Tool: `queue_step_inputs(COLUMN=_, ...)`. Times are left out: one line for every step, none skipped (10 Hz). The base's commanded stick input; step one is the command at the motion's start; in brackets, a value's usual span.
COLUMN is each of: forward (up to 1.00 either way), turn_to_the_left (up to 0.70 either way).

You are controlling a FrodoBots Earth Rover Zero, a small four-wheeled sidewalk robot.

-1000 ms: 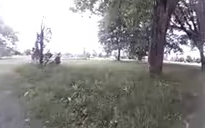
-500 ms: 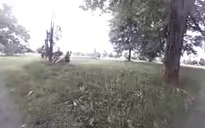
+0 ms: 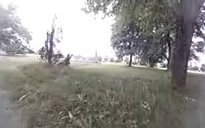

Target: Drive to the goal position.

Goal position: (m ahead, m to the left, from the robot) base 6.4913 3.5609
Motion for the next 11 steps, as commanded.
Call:
queue_step_inputs(forward=0.5, turn_to_the_left=0.0)
queue_step_inputs(forward=0.5, turn_to_the_left=0.0)
queue_step_inputs(forward=0.5, turn_to_the_left=0.0)
queue_step_inputs(forward=0.5, turn_to_the_left=0.0)
queue_step_inputs(forward=0.5, turn_to_the_left=0.0)
queue_step_inputs(forward=0.5, turn_to_the_left=0.0)
queue_step_inputs(forward=0.5, turn_to_the_left=0.0)
queue_step_inputs(forward=0.5, turn_to_the_left=0.0)
queue_step_inputs(forward=0.5, turn_to_the_left=0.0)
queue_step_inputs(forward=0.5, turn_to_the_left=0.0)
queue_step_inputs(forward=0.5, turn_to_the_left=0.0)
